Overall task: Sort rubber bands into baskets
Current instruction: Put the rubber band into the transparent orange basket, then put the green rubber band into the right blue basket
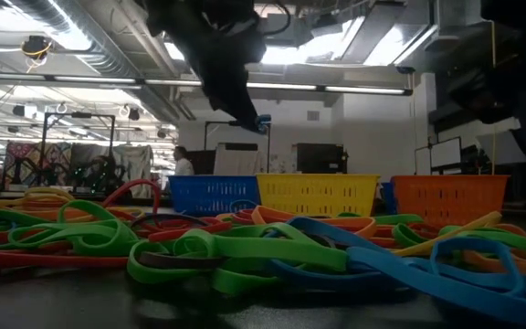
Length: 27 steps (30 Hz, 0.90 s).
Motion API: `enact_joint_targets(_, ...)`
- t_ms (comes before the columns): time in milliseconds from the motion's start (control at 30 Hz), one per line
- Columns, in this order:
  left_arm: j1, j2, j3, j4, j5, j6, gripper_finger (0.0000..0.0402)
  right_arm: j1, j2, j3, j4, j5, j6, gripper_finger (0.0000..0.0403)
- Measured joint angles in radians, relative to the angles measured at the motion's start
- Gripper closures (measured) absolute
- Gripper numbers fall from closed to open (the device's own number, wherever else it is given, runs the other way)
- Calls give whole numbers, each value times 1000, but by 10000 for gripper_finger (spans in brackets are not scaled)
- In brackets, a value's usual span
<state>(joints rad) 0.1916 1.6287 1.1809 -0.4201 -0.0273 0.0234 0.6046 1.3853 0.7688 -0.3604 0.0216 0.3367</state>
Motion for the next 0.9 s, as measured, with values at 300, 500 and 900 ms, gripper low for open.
enact_joint_targets(300,189,5,0,150,-46,70,394,11,0,-18,23,31,0,244)
enact_joint_targets(500,268,37,0,198,-46,73,368,11,0,-18,25,31,0,244)
enact_joint_targets(900,300,137,-1,199,-51,57,273,11,102,-18,138,-14,0,244)
